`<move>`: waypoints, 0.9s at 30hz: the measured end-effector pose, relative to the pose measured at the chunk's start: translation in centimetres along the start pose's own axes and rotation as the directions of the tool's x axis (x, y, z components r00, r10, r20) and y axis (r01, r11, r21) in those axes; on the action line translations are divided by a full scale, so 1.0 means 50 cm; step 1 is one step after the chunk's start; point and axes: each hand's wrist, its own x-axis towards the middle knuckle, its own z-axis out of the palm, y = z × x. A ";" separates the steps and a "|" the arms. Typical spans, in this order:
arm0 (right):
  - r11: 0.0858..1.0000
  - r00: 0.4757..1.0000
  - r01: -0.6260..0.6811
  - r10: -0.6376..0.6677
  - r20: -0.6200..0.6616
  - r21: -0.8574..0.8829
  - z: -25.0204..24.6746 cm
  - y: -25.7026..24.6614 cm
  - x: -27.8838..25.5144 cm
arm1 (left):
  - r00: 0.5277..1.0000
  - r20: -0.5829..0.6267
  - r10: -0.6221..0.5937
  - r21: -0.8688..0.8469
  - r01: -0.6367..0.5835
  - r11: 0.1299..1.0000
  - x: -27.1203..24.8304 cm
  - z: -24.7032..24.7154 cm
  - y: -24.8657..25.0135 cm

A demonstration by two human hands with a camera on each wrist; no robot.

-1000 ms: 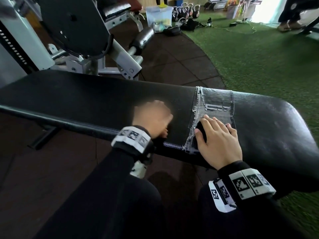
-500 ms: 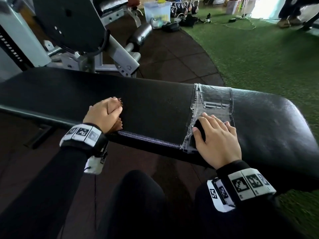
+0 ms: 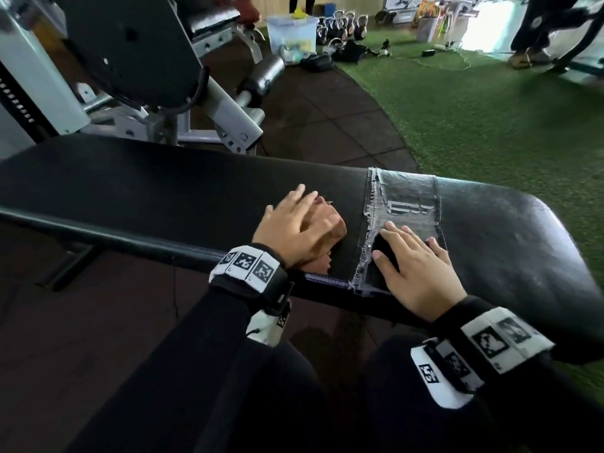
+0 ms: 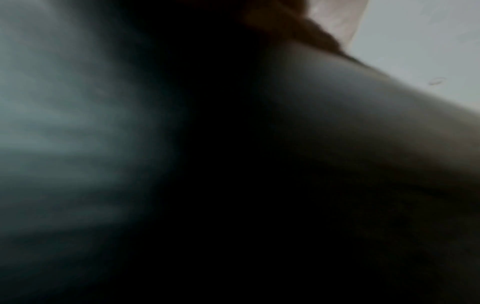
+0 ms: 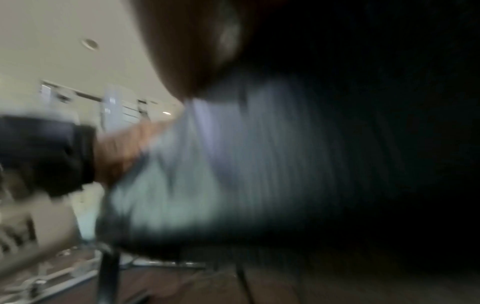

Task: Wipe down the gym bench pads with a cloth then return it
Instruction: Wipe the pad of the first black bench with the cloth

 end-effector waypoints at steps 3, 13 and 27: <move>0.998 0.980 0.019 -0.029 0.195 0.052 -0.055 0.008 0.010 | 0.985 -0.106 -0.135 0.135 0.149 0.980 -0.010 -0.047 -0.082; 0.931 0.900 0.332 -0.265 0.348 -0.150 -0.159 -0.139 0.117 | 0.953 -0.144 -0.267 0.302 0.299 0.905 -0.032 -0.072 -0.164; 0.764 0.764 0.538 -0.264 0.589 -0.356 -0.074 -0.244 0.212 | 0.942 -0.220 -0.252 0.232 0.302 0.925 -0.029 -0.063 -0.169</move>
